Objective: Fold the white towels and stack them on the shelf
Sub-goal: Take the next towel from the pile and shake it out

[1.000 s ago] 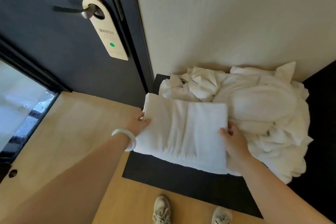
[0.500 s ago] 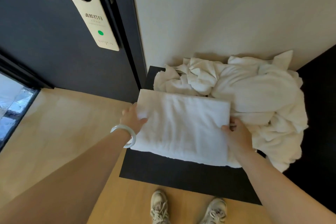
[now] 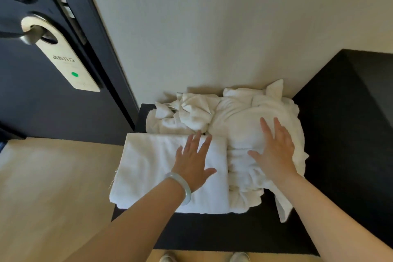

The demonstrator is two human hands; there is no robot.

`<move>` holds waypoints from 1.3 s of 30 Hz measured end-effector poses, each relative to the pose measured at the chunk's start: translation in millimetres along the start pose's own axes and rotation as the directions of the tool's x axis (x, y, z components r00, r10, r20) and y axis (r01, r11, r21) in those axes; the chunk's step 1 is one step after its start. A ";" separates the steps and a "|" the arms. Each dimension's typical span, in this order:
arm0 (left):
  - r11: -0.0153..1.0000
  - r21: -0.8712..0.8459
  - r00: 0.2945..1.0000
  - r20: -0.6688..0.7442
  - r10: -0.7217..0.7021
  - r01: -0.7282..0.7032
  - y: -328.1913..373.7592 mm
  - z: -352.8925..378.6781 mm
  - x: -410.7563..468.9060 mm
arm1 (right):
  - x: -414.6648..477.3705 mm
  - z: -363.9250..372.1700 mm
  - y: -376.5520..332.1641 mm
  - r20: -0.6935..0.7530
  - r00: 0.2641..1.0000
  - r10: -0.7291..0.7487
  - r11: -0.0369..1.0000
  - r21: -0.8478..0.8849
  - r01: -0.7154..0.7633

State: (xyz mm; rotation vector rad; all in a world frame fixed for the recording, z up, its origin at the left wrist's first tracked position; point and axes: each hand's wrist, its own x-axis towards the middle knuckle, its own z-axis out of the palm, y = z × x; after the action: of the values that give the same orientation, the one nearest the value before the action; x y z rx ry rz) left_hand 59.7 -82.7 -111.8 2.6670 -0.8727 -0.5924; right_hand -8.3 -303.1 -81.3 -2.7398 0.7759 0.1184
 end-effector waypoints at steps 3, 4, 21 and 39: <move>0.998 -0.028 0.998 -0.016 0.064 -0.065 37.2 -3.3 35.1 | 31.2 -14.2 23.3 0.196 0.980 0.011 0.993 -0.117 0.013; 0.997 -0.025 0.997 -0.020 0.069 -0.069 47.0 -3.4 47.3 | 39.3 -17.9 30.5 0.225 0.974 0.013 0.996 -0.091 0.007; 0.991 -0.126 0.970 -0.242 0.001 -0.033 153.4 -130.6 105.9 | 74.4 -165.0 71.4 -0.118 0.983 -0.138 0.858 0.481 0.179; 0.892 -0.338 0.954 -0.075 0.291 -0.299 286.6 -201.8 63.3 | 26.9 -453.3 91.1 -0.219 0.950 0.222 0.409 0.906 0.113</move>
State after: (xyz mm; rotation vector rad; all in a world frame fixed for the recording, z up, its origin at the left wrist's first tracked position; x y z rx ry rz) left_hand 55.7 -319.4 154.3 2.1689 -1.0346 -0.5784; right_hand -33.2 -525.8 324.0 -1.6348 0.6935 -0.5918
